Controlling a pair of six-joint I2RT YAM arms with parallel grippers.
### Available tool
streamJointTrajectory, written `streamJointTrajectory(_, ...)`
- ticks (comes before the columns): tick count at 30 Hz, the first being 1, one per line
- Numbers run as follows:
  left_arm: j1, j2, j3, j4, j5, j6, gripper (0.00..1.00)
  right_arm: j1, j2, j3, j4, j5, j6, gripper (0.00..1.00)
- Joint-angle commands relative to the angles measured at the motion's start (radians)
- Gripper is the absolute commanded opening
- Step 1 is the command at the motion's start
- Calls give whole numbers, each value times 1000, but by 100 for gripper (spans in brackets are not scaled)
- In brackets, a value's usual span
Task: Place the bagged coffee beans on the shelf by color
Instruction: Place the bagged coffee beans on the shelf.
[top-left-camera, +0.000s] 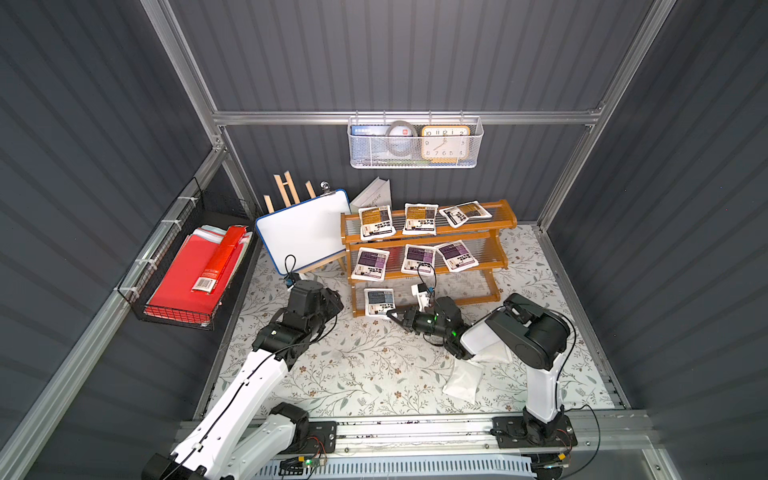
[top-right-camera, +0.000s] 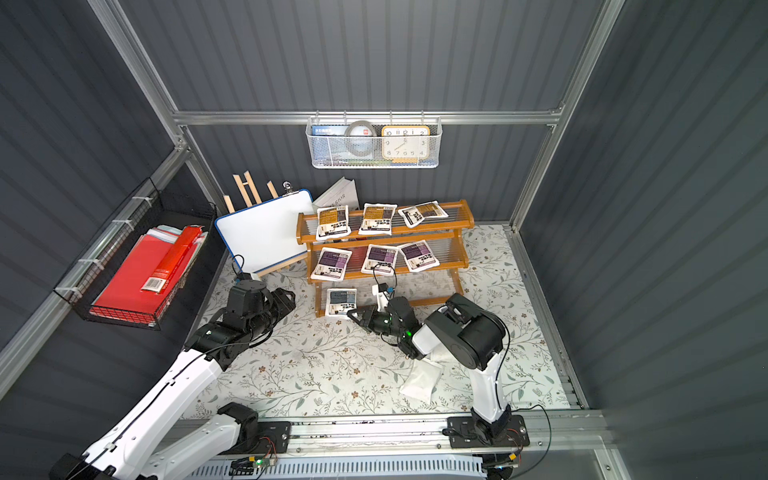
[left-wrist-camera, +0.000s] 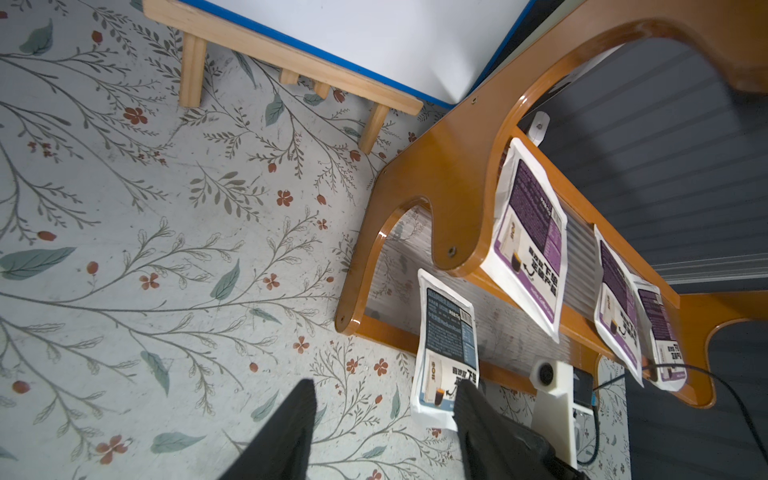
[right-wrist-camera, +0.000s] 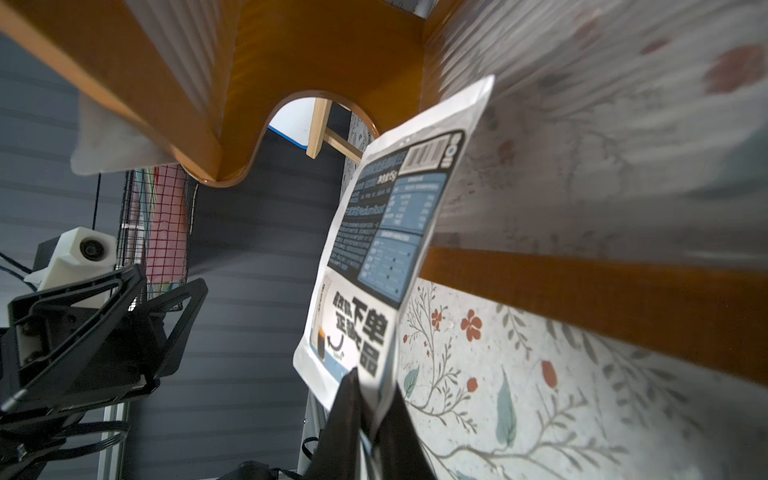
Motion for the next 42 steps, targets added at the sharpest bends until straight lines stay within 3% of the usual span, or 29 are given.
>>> streamJointTrajectory(1, 7, -20, -5, -25, 5, -7, 58, -15, 19, 38, 23, 1, 6, 4)
streamJointTrajectory(13, 7, -19, -12, -24, 14, -9, 58, -32, 91, 116, -11, -3, 22, 8)
streamJointTrajectory(15, 7, -19, -12, -25, 15, -8, 58, -37, 102, 128, -16, -3, 32, 13)
streamJointTrajectory(21, 7, -13, -12, -27, 30, -7, 59, -44, 110, 116, -5, 9, 103, 57)
streamJointTrajectory(23, 7, -10, -12, -29, 32, -7, 59, -44, 108, 94, 17, 7, 136, 62)
streamJointTrajectory(24, 7, -11, -12, -29, 34, -6, 59, -44, 108, 85, 34, 5, 152, 71)
streamJointTrajectory(26, 7, -7, -12, -27, 34, -7, 60, -44, 98, 57, 59, 2, 185, 99)
streamJointTrajectory(30, 8, -5, -10, -24, 37, -7, 59, -41, 55, 12, 39, 1, 180, 99)
streamJointTrajectory(42, 7, 7, -34, -13, 47, 34, 60, -33, -182, -121, -270, 48, 11, 96)
